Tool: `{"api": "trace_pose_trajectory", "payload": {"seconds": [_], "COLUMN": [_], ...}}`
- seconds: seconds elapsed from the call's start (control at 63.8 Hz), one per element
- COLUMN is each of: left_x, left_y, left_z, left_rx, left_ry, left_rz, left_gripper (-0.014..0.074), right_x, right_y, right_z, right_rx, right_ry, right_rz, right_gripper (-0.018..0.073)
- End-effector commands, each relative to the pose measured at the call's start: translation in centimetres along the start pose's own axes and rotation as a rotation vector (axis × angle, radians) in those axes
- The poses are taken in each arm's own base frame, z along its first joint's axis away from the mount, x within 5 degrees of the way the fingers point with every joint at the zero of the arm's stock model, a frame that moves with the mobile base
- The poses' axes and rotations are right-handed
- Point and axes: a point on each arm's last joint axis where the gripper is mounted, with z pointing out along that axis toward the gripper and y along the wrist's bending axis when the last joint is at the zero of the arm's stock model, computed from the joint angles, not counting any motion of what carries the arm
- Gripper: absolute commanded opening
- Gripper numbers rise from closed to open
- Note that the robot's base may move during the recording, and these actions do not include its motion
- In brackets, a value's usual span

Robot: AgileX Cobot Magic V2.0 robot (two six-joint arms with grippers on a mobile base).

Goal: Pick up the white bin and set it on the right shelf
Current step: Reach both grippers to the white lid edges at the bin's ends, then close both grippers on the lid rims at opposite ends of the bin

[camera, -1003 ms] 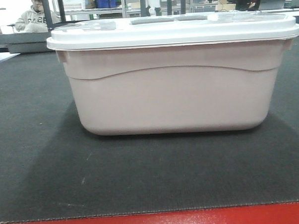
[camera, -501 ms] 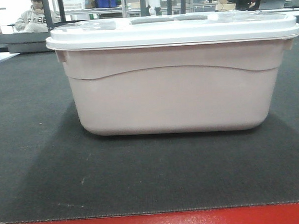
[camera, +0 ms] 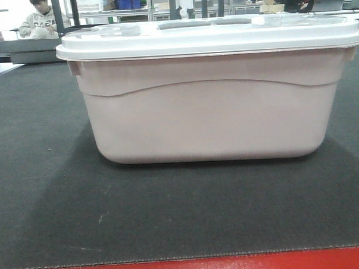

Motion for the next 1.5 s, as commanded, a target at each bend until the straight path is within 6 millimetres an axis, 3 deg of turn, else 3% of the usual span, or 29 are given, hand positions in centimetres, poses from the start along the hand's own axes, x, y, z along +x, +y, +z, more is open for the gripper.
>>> {"api": "trace_pose_trajectory", "payload": {"seconds": [0.0, 0.078, 0.157, 0.282, 0.392, 0.548, 0.736, 0.956, 1.112, 1.238, 1.363, 1.488], "left_x": [-2.7, -3.3, -3.3, -2.9, -2.3, -1.7, -1.9, -1.7, -0.7, 1.3, 3.8, 6.7], "left_y": [-0.3, -0.6, -0.9, -1.8, -2.6, -3.9, -5.5, -7.1, -5.1, -2.6, -1.0, -0.4], "left_z": [2.2, 4.0, 5.7, 7.7, 9.0, 11.2, 15.0, 19.9, 23.1, 25.0, 26.4, 27.5], "left_rx": [0.019, 0.038, 0.067, 0.128, 0.173, 0.228, 0.290, 0.548, 0.667, 0.739, 0.797, 0.823], "left_ry": [0.015, 0.069, 0.121, 0.200, 0.265, 0.430, 0.620, 0.799, 0.776, 0.778, 0.801, 0.865], "left_rz": [-0.012, -0.027, -0.055, -0.080, -0.113, -0.249, -0.296, -0.356, -0.554, -0.690, -0.764, -0.805], "left_gripper": [-0.0107, -0.0066, 0.0025, 0.0276, 0.0414, 0.0443, 0.0443, 0.0443, 0.0442, 0.0442, 0.0442, 0.0442], "right_x": [-3.3, -3.6, -3.2, -2.1, -0.9, -0.2, -1.3, -2.7, -3.8, -4.3, -4.0, -3.0], "right_y": [0.4, 0.4, 0.4, 0.3, 0.2, 0.5, 1.6, 3.0, 3.6, 3.4, 1.9, -1.1], "right_z": [2.1, 4.3, 6.3, 9.2, 10.7, 12.5, 15.4, 19.2, 21.0, 22.3, 23.5, 24.7], "right_rx": [0.001, 0.008, 0.016, 0.025, 0.030, 0.033, -0.009, -0.087, -0.150, -0.229, -0.337, -0.441], "right_ry": [-0.055, 0.000, 0.063, 0.192, 0.299, 0.445, 0.589, 0.743, 0.763, 0.801, 0.811, 0.802], "right_rz": [0.000, 0.000, 0.000, 0.001, 0.003, 0.116, 0.278, 0.399, 0.422, 0.494, 0.610, 0.725], "right_gripper": [0.0097, 0.0174, 0.0305, 0.0529, 0.0635, 0.0627, 0.0627, 0.0627, 0.0627, 0.0627, 0.0627, 0.0627]}}
